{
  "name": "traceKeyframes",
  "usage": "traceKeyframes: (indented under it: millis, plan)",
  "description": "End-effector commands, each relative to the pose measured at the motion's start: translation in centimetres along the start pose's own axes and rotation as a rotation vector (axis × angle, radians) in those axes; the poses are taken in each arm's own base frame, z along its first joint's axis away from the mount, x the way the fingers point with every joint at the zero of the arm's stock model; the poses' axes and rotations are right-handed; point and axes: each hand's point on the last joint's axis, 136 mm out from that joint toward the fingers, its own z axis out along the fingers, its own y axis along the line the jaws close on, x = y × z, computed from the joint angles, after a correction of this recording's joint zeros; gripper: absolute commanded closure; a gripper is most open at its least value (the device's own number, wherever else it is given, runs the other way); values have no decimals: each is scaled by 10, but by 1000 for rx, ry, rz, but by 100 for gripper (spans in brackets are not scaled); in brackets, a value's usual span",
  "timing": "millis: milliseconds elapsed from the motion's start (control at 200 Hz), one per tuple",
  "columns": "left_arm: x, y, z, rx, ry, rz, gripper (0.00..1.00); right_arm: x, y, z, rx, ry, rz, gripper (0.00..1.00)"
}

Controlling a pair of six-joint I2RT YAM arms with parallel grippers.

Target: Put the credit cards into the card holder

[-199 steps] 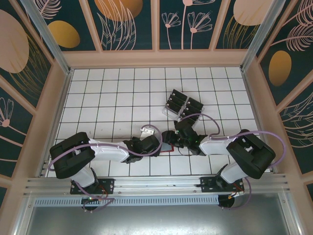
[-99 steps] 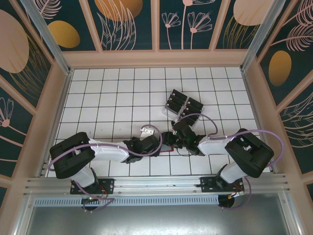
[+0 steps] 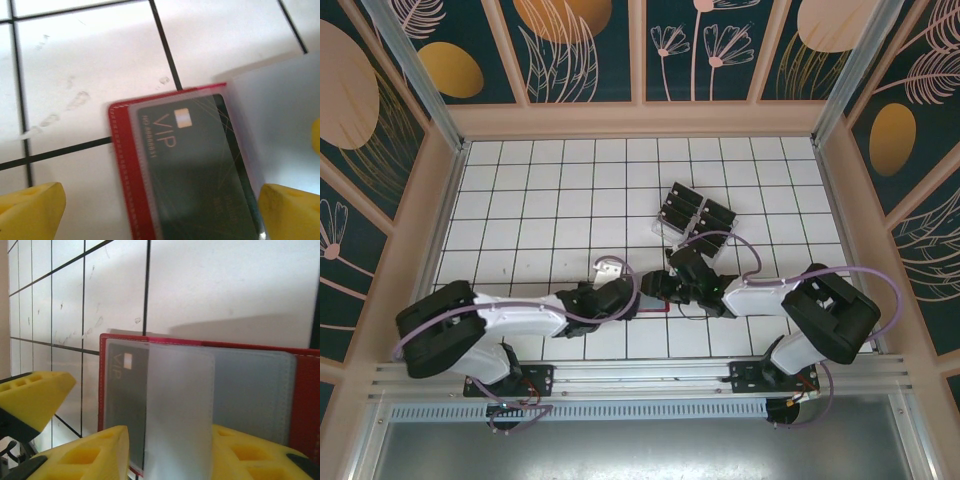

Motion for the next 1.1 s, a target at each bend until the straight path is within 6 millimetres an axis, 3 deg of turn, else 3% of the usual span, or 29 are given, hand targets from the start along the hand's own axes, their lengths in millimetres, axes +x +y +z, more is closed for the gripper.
traceKeyframes:
  millis: [0,275,480,736,946,1096]
  plan:
    - [-10,18,-16,-33,-70,-89,1,-5,19,-1,-22,-5,-27,57]
    - [-23,37,-45,-8,-155,-215,2,-2,38,18,-17,26,-46,57]
    - [-18,52,-50,-26,-172,-277,1,3,51,43,9,64,-71,55]
    - [-11,58,-51,-18,-171,-305,2,9,46,69,45,106,-69,55]
    - [-9,58,-49,-22,-164,-302,1,-1,69,64,1,94,-108,55]
    - [-12,56,-49,-23,-168,-306,1,-27,106,35,-76,23,-184,54]
